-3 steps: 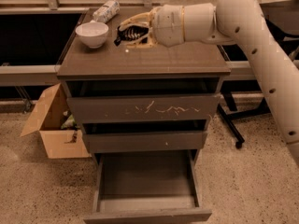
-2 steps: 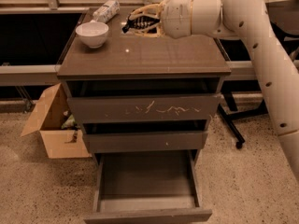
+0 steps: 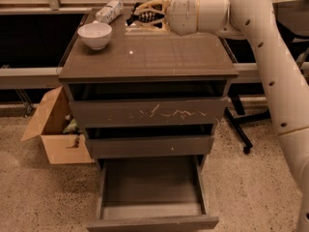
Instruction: Pick rxbar chocolate from bottom drawer and place on counter
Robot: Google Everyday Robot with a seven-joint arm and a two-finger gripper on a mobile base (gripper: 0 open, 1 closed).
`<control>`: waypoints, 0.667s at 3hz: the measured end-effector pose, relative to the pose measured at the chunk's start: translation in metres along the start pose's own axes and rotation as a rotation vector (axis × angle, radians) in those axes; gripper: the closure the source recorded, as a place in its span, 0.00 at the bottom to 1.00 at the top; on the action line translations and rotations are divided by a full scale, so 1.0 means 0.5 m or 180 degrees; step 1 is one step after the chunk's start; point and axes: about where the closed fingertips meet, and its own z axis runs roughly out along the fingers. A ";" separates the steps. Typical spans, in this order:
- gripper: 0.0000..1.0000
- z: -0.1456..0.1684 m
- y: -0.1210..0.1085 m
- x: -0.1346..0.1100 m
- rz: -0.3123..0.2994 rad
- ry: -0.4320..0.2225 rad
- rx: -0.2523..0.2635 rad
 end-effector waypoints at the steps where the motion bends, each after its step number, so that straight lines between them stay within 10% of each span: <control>1: 1.00 -0.004 -0.041 0.061 0.0167 -0.0051 0.0156; 2: 1.00 -0.015 -0.061 0.106 0.0321 -0.0027 0.0266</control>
Offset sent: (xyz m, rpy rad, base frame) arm 0.0898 -0.0481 0.0173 0.1522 0.1082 -0.0690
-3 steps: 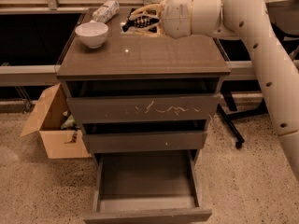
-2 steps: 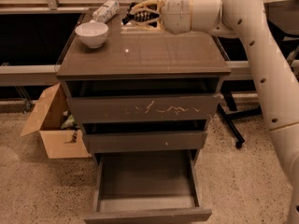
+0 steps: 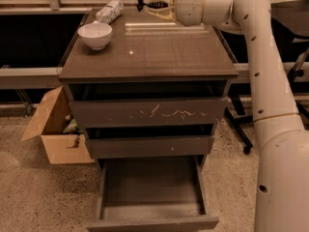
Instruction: Pick rxbar chocolate from bottom drawer and place on counter
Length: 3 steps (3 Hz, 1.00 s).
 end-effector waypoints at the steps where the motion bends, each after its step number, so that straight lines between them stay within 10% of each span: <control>1: 0.81 -0.026 -0.015 0.051 0.0132 0.0200 0.0052; 3: 0.36 -0.054 -0.017 0.105 0.0298 0.0458 -0.0015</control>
Offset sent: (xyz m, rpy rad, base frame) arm 0.0551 -0.0631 -0.0102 -0.0442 0.1167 -0.1684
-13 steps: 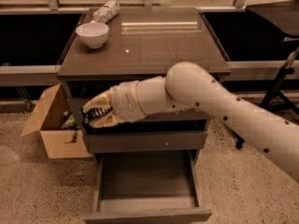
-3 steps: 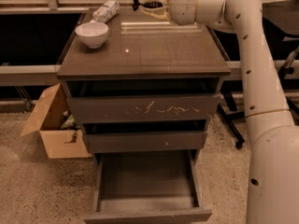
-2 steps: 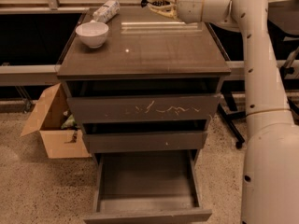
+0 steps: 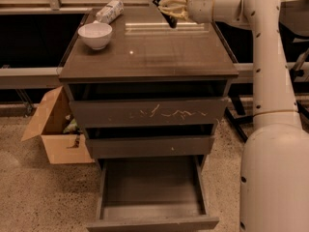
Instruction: Pick rxbar chocolate from bottom drawer and place on counter
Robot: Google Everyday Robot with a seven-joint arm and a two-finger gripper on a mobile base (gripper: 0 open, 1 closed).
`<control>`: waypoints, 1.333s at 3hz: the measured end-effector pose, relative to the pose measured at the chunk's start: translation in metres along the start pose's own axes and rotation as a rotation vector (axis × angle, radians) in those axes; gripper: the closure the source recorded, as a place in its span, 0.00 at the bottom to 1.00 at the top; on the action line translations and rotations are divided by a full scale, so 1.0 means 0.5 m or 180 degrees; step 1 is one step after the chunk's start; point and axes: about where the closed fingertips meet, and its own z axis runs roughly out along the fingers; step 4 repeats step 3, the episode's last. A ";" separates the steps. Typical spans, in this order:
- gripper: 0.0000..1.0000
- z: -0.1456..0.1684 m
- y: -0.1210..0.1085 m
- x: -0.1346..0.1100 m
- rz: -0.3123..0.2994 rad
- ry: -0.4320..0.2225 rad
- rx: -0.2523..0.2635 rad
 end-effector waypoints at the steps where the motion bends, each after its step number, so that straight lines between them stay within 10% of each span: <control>1: 0.05 -0.017 -0.002 0.030 0.0080 0.0124 -0.0006; 4: 0.00 -0.055 -0.033 0.038 0.0021 0.0212 0.0117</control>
Offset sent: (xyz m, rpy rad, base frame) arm 0.0204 -0.0470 -0.0002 -0.0202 0.0324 -0.0985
